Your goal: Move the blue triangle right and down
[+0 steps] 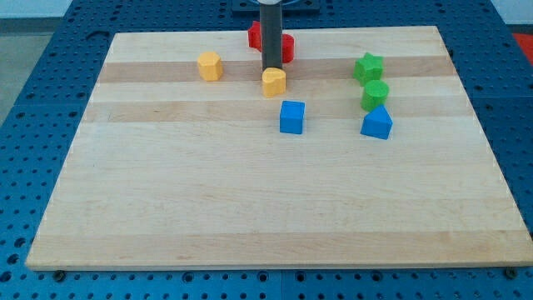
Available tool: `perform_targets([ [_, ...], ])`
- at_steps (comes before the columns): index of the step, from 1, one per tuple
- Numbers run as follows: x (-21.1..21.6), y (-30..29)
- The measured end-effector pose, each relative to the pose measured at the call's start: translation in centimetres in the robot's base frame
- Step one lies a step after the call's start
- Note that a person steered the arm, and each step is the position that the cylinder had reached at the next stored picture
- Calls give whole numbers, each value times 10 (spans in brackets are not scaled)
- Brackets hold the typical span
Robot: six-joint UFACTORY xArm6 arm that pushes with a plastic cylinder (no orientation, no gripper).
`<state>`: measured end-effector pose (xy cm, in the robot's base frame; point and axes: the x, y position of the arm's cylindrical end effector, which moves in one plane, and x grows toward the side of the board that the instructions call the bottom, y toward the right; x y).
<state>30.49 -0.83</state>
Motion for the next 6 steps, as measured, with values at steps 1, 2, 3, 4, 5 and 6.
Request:
perform_targets([
  [1,17,5],
  [2,36,23],
  [3,58,55],
  [4,79,91],
  [5,94,124],
  [6,109,154],
])
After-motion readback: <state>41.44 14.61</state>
